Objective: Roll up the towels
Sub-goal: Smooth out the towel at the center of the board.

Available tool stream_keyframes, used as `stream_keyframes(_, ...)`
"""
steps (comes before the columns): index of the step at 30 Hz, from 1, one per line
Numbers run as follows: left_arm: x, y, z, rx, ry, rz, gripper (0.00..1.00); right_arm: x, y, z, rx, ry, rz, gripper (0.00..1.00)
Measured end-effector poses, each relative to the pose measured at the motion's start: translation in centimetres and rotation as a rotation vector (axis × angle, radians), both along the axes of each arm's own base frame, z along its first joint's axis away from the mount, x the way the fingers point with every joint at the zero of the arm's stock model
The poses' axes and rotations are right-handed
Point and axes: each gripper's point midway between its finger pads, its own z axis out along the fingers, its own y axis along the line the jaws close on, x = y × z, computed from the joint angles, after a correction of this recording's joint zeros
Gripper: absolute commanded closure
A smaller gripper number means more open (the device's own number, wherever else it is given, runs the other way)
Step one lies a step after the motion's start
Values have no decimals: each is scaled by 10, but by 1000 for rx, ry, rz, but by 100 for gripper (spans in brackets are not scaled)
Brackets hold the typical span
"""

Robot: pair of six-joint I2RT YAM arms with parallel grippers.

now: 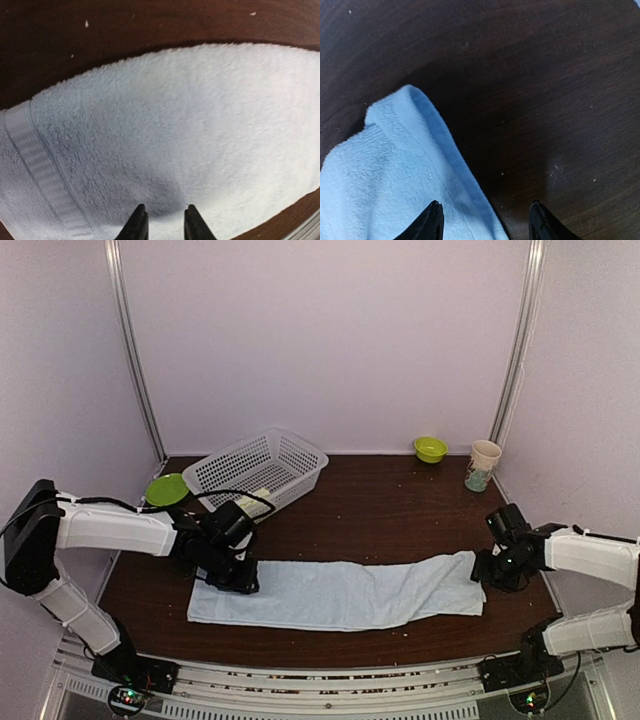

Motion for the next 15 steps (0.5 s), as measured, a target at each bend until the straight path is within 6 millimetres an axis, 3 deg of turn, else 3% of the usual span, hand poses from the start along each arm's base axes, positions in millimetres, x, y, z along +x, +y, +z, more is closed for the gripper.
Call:
stream_keyframes(3,-7,14,-23,66,36,22,99,-3,2,-15,14,56,4,51)
stream_keyframes(10,-1,34,-29,25,-12,119,100,7,8,-16,20,69,41,94)
stream_keyframes(15,3,39,-30,-9,-37,157,100,17,9,-14,-2,93,67,100)
